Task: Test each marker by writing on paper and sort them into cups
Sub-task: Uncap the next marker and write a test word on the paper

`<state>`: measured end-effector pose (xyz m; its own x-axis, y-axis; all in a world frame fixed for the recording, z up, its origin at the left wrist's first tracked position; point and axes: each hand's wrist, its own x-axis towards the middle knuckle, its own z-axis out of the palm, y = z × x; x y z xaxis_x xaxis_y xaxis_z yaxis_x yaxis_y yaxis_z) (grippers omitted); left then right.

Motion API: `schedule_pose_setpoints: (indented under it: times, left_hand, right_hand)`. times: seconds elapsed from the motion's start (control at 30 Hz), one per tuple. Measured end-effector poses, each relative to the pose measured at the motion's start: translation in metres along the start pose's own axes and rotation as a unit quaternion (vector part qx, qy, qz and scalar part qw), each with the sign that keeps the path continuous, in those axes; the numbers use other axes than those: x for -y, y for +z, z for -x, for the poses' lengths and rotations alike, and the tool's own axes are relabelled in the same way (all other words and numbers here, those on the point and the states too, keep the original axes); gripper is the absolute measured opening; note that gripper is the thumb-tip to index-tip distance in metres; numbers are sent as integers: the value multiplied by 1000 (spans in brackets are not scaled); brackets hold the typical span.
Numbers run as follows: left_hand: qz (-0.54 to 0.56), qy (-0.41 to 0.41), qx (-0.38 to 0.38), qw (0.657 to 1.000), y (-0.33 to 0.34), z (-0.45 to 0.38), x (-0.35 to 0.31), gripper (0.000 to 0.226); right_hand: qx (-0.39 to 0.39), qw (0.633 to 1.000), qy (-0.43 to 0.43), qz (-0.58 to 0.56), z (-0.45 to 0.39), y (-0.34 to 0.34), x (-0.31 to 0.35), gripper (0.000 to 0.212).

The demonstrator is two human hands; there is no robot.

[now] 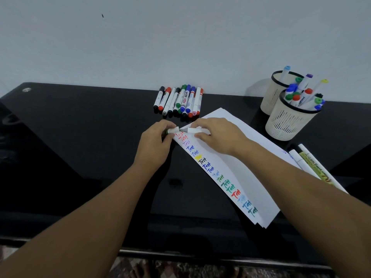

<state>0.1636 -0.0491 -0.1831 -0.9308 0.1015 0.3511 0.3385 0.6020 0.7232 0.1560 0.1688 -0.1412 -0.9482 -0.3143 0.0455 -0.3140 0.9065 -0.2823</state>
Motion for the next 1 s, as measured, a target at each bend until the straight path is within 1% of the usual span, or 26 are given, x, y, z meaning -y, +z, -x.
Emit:
schedule_pose_setpoints:
  times: [0.13, 0.2, 0.3, 0.37, 0.43, 0.53, 0.63, 0.73, 0.83, 0.87, 0.93, 1.0]
  left_hand:
    - [-15, 45, 11, 999, -1, 2, -1, 23]
    - [-4, 53, 14, 998, -1, 4, -3, 28]
    - [34, 18, 18, 999, -3, 7, -8, 52]
    - [56, -12, 12, 998, -4, 9, -12, 62]
    - [78, -23, 3, 997, -4, 10, -15, 66]
    - [90, -16, 9, 996, -5, 12, -17, 69]
    - [93, -17, 10, 995, -5, 11, -16, 71]
    - [36, -21, 8, 999, -1, 6, -9, 66]
    - [-73, 16, 4, 997, 5, 2, 2, 40]
    - [-93, 29, 3, 995, 7, 2, 5, 32]
    - [-101, 36, -2, 994, 11, 2, 8, 26]
    - [-99, 32, -3, 995, 12, 2, 8, 28]
  right_hand:
    - [6, 1000, -29, 10, -2, -1, 6, 26]
    - [9, 999, -48, 16, -2, 0, 10, 25]
    - [6, 998, -63, 28, -2, 1, 16, 30]
    - [9, 997, -74, 28, 0, 2, 16, 33]
    - [15, 996, -85, 23, 3, 1, 15, 36]
    - [33, 993, -112, 28, 7, 0, 16, 41]
    - [31, 993, -114, 26, 6, 4, 20, 45]
    - [6, 996, -86, 13, 2, 7, 19, 52]
    - [0, 998, -59, -15, 3, 4, 17, 54]
    - [5, 998, -52, -26, 3, 4, 16, 53]
    - [7, 998, -44, -38, 5, 2, 13, 48]
    - [9, 998, -39, -38, 5, 0, 12, 45]
